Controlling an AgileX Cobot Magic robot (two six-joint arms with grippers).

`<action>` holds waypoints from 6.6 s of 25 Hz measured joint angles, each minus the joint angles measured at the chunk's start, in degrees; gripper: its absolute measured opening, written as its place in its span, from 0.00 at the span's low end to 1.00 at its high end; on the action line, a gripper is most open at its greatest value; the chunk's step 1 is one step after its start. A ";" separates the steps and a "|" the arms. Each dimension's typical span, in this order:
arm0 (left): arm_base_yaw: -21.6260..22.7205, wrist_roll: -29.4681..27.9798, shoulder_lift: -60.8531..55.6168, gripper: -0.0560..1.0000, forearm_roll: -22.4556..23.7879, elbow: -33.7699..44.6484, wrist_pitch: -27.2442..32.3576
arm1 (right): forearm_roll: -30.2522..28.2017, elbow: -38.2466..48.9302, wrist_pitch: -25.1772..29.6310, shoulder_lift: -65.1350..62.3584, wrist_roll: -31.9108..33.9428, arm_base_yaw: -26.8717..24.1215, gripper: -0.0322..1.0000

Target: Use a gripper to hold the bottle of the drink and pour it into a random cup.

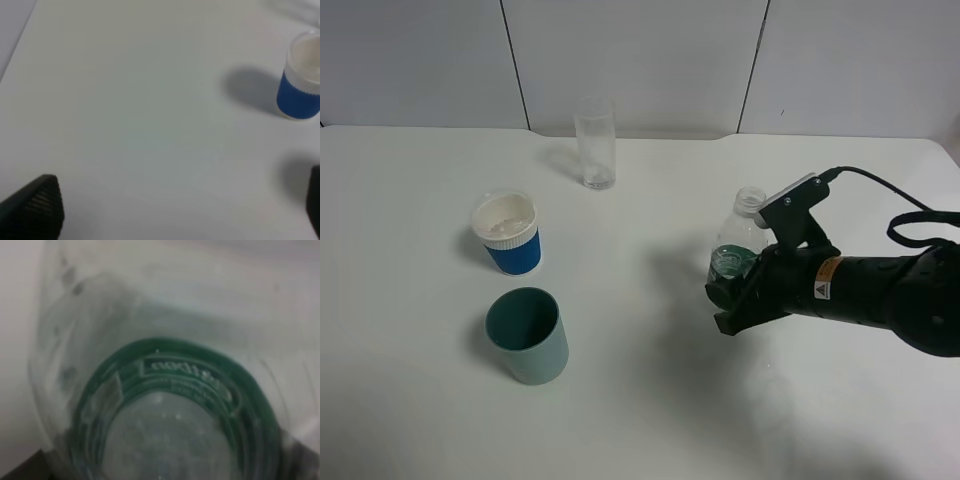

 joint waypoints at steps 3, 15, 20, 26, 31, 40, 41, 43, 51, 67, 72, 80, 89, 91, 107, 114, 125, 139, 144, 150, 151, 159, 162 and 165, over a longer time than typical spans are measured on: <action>0.00 0.00 0.00 0.98 0.00 0.00 0.00 | -0.01 0.00 0.00 0.00 -4.11 0.00 0.58; 0.00 0.00 0.00 0.98 0.00 0.00 0.00 | -0.01 0.00 0.00 0.00 -10.34 0.00 0.58; 0.00 0.00 0.00 0.98 0.00 0.00 0.00 | -0.06 0.00 0.00 0.00 -10.64 0.00 0.58; 0.00 0.00 0.00 0.98 0.00 0.00 0.00 | -0.96 0.00 -0.38 0.06 -10.71 0.00 0.63; 0.00 0.00 0.00 0.98 0.00 0.00 0.00 | -0.98 0.00 -0.19 0.44 -10.71 0.00 0.79; 0.00 0.00 0.00 0.98 0.00 0.00 0.00 | -0.98 0.00 -0.19 0.44 -10.59 0.00 0.81; 0.00 0.00 0.00 0.98 0.00 0.00 0.00 | -0.98 0.00 -0.06 0.35 -10.45 0.00 0.81; 0.00 0.00 0.00 0.98 0.00 0.00 0.00 | -1.08 0.05 0.60 -0.48 -9.52 0.00 0.81; 0.00 0.00 0.00 0.98 0.00 0.00 0.00 | -2.21 0.16 5.17 -10.11 -8.16 0.00 0.81; 0.00 0.00 0.00 0.98 0.00 0.00 0.00 | -2.49 0.23 13.29 -27.06 -5.45 0.00 0.81; 0.00 0.00 0.00 0.98 -0.05 0.00 0.00 | -2.65 0.23 14.03 -33.33 -5.34 0.83 0.81; 0.00 0.00 0.00 0.98 -0.05 0.00 0.00 | -8.12 -5.01 26.45 -39.82 -4.46 0.16 0.81; 0.00 0.00 0.00 0.98 -0.05 0.00 0.00 | -17.38 -13.44 37.34 -40.08 2.05 -12.30 0.81; 0.00 0.00 0.00 0.98 -0.05 0.00 0.00 | -17.43 -14.08 38.47 -40.08 2.05 -16.24 0.81; 0.00 0.00 0.00 0.98 -0.05 0.00 0.00 | -7.40 -14.44 51.19 -59.69 -3.19 -31.42 0.81; 0.00 0.00 0.00 0.98 -0.05 0.00 0.00 | -3.39 -14.55 66.18 -74.54 -3.82 -31.42 0.81; 0.00 0.00 0.00 0.98 -0.05 0.00 0.00 | 2.00 -14.57 86.31 -91.71 -3.56 -31.42 0.82; 0.00 0.00 0.00 0.98 -0.05 0.00 0.00 | 5.10 -14.62 99.72 -96.12 -3.46 -31.42 0.83; 0.00 0.00 0.00 0.98 -0.05 0.00 0.00 | 5.05 -13.09 99.44 -96.12 -3.46 -31.42 0.83; 0.00 0.00 0.00 0.98 -0.05 0.00 0.00 | 5.05 -9.27 96.30 -96.12 -3.46 -31.42 0.83; 0.00 0.00 0.00 0.98 -0.05 0.00 0.00 | 5.05 -9.07 95.37 -96.12 -3.51 -31.42 0.83; 0.00 0.00 0.00 0.98 -0.05 0.00 0.00 | 4.62 -7.03 90.87 -96.12 -3.40 -31.42 0.83; 0.00 0.00 0.00 0.98 -0.05 0.00 0.00 | 4.42 -6.96 90.67 -96.12 -3.36 -31.42 0.83; 0.00 0.00 0.00 0.98 -0.05 0.00 0.00 | 4.42 -6.96 90.67 -96.12 -3.15 -31.42 0.83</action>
